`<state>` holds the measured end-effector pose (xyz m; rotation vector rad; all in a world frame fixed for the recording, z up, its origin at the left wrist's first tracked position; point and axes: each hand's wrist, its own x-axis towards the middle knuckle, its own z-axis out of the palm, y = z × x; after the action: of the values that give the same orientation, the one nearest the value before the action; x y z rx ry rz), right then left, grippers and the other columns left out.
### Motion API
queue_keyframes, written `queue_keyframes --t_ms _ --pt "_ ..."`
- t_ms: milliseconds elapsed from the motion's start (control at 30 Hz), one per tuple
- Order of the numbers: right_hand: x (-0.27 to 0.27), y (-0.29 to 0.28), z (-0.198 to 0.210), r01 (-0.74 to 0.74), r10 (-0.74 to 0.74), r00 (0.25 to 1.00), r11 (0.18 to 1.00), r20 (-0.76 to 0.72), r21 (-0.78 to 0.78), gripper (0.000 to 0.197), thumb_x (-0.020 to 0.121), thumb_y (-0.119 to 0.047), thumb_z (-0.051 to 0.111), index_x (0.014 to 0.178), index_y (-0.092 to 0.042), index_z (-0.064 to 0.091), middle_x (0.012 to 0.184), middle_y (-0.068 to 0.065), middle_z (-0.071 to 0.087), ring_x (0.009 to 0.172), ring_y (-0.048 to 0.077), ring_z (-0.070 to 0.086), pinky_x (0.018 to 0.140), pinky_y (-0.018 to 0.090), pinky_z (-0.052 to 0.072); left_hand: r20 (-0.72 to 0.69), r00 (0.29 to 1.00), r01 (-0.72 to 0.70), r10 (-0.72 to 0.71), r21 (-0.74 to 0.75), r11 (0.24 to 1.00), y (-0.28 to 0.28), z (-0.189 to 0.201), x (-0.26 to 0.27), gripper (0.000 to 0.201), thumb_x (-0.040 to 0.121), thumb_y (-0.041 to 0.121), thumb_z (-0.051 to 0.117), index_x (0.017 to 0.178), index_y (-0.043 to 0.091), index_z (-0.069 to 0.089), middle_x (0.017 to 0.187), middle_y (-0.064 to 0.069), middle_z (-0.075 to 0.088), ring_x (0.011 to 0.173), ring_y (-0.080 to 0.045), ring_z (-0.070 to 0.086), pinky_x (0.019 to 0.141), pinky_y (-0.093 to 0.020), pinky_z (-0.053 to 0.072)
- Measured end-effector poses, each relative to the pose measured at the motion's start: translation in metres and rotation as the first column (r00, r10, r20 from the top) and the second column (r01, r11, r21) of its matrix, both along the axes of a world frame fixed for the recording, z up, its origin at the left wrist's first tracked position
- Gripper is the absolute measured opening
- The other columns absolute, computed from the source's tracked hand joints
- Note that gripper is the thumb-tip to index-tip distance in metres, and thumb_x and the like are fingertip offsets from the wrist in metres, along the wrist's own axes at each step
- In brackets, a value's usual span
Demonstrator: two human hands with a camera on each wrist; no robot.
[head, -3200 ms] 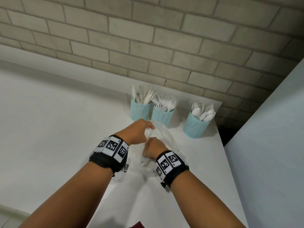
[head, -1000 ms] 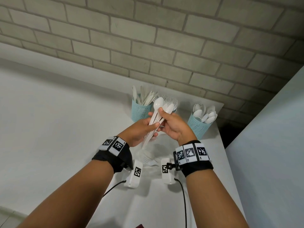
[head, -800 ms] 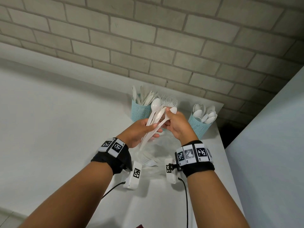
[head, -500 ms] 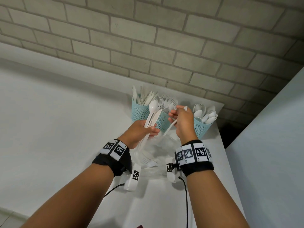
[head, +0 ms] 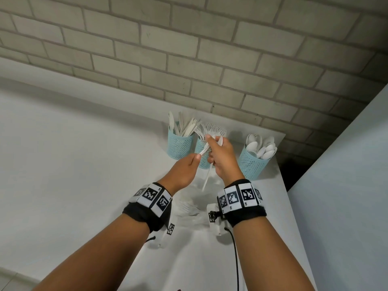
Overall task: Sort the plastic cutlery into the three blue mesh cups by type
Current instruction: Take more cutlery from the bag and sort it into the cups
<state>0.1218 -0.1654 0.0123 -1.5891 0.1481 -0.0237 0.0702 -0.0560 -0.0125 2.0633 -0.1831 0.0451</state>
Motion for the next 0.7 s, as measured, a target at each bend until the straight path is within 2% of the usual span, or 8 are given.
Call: queue_keyframes --t_ms 100,167,233,300,400,467,567,700 --pt "-0.002 0.001 0.001 -0.030 0.030 0.999 0.999 0.018 0.018 0.012 0.096 -0.027 0.052 0.089 -0.017 0.050 0.064 -0.003 0.044 0.049 0.007 0.038 0.044 0.018 0.035 -0.103 0.995 -0.028 0.010 -0.170 0.985 0.001 -0.002 0.002 0.032 0.101 0.033 0.032 0.091 0.008 0.050 0.068 0.002 0.034 0.056 -0.010 0.031 0.054 -0.023 0.028" --pt "-0.001 0.000 -0.001 -0.033 0.032 0.999 0.999 0.027 0.011 0.011 0.098 -0.023 0.047 0.092 -0.015 0.051 0.066 -0.001 0.046 0.050 0.008 0.038 0.045 0.018 0.036 -0.201 0.979 -0.052 -0.016 -0.327 0.944 0.002 -0.001 0.002 0.025 0.099 0.033 0.040 0.086 0.013 0.048 0.069 0.000 0.034 0.054 -0.010 0.033 0.051 -0.021 0.030" --pt "0.000 -0.001 -0.003 -0.030 0.029 1.000 0.999 0.009 0.015 0.011 0.099 -0.021 0.043 0.100 -0.012 0.051 0.068 0.001 0.046 0.050 0.009 0.038 0.046 0.019 0.035 -0.226 0.974 -0.061 -0.026 -0.368 0.928 0.003 0.001 0.002 0.020 0.098 0.032 0.044 0.086 0.017 0.049 0.073 0.000 0.039 0.056 -0.010 0.041 0.050 -0.020 0.037" --pt "0.001 -0.001 -0.004 -0.027 0.028 0.999 0.999 -0.024 0.039 0.012 0.100 -0.019 0.041 0.104 -0.012 0.049 0.068 0.003 0.046 0.049 0.009 0.038 0.046 0.020 0.034 -0.223 0.974 -0.045 -0.045 -0.385 0.922 0.003 0.003 0.000 0.017 0.098 0.031 0.043 0.095 0.016 0.051 0.076 0.000 0.042 0.057 -0.010 0.044 0.050 -0.018 0.038" --pt "0.000 -0.001 -0.002 -0.011 0.013 0.999 0.998 -0.031 0.068 0.011 0.099 -0.011 0.037 0.103 -0.013 0.047 0.072 0.003 0.049 0.049 0.009 0.037 0.043 0.018 0.032 -0.238 0.969 -0.043 -0.069 -0.438 0.898 0.003 0.004 -0.001 0.025 0.100 0.033 0.036 0.104 0.012 0.050 0.076 0.001 0.043 0.058 -0.010 0.040 0.050 -0.018 0.034" --pt "0.000 -0.002 -0.002 0.010 -0.009 1.000 0.998 -0.009 0.070 0.021 0.096 -0.003 0.033 0.103 -0.016 0.049 0.078 0.003 0.055 0.049 0.009 0.039 0.040 0.017 0.033 -0.252 0.965 -0.053 -0.074 -0.462 0.886 0.004 0.005 -0.002 0.029 0.102 0.033 0.029 0.108 0.013 0.050 0.074 0.001 0.044 0.058 -0.010 0.036 0.050 -0.018 0.031" --pt "-0.002 -0.003 0.000 0.028 -0.030 0.999 0.997 0.036 0.074 0.029 0.095 -0.001 0.032 0.097 -0.022 0.051 0.079 0.001 0.059 0.050 0.009 0.042 0.039 0.016 0.032 -0.224 0.974 -0.062 -0.020 -0.352 0.934 0.002 0.003 -0.001 0.028 0.103 0.029 0.027 0.108 0.010 0.047 0.073 0.001 0.043 0.057 -0.010 0.034 0.050 -0.019 0.029" --pt "-0.003 0.001 0.000 0.019 -0.021 0.997 1.000 0.080 0.021 0.009 0.097 -0.031 0.046 0.093 -0.024 0.049 0.075 -0.003 0.053 0.054 0.008 0.045 0.042 0.018 0.033 -0.050 0.997 -0.061 0.059 -0.030 0.998 -0.002 -0.006 -0.001 0.027 0.102 0.028 0.026 0.101 0.010 0.045 0.088 -0.006 0.051 0.080 -0.020 0.051 0.069 -0.031 0.040"
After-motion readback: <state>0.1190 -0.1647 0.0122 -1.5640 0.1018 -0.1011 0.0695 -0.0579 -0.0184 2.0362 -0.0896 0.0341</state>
